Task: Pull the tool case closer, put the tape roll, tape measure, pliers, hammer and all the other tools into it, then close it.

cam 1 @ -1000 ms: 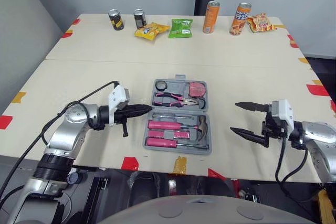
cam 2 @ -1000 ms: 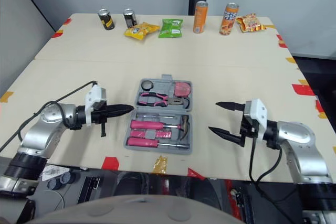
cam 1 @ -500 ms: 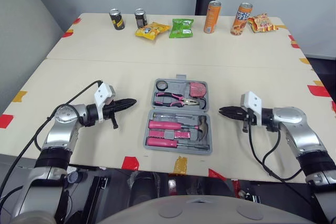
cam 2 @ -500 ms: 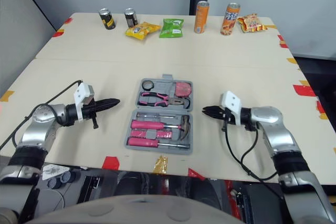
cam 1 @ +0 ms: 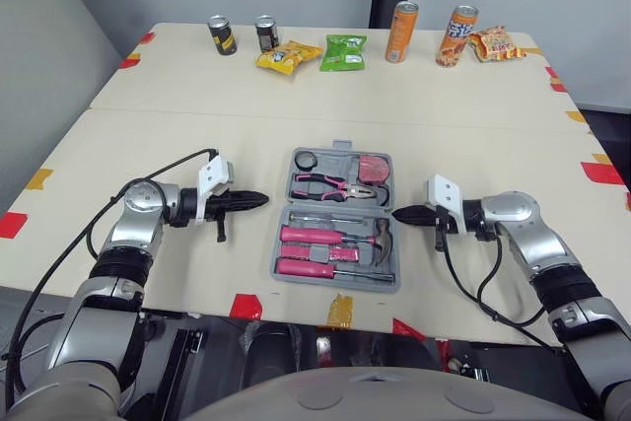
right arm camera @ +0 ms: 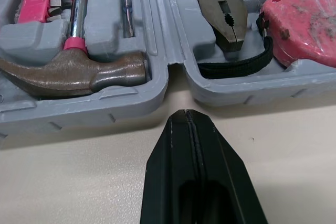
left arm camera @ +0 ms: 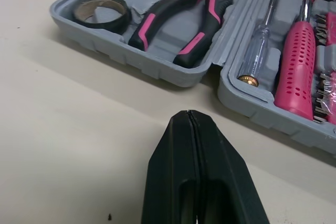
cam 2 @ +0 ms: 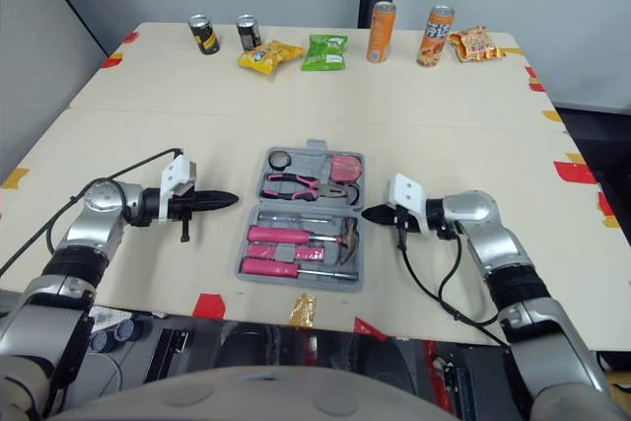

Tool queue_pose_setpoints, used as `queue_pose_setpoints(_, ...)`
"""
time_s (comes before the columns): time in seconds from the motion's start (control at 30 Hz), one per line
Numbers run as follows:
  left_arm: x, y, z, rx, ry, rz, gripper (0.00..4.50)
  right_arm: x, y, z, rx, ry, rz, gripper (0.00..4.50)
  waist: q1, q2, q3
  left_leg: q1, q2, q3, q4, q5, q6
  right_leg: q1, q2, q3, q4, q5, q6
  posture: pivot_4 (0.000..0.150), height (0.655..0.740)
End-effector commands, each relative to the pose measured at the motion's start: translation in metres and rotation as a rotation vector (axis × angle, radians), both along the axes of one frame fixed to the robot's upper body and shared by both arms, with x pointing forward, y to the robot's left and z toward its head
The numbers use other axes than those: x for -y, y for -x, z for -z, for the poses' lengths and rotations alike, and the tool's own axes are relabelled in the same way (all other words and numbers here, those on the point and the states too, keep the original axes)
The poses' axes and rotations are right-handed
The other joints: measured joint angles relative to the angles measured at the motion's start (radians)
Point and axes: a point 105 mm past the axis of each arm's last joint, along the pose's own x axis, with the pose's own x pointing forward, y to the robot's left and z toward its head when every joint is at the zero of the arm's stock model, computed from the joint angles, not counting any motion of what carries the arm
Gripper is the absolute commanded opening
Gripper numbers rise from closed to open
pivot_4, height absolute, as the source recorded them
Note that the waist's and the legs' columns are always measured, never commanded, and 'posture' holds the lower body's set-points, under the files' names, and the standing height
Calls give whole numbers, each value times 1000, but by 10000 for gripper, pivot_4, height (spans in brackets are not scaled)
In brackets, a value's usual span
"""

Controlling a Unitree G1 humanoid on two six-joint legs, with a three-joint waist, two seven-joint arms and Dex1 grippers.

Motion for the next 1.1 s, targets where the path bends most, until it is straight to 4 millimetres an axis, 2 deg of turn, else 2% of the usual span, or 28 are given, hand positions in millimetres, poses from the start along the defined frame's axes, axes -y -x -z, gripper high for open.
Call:
queue_pose_setpoints(0.03,3,0,0,18,-29,47,0,-5,-2,-6,29,-3,-26,304,1,0,0,0,0,0,0,0,0,0,0,0,0,0,0,1500,7385)
queue_pose_setpoints(1.1,50,-9,11,26,-13,116,0,-13,0,-10,33,-20,-49,304,8,0,0,-3,0,0,0,0,0,-1,-1,-1,0,0,0,1500,7385)
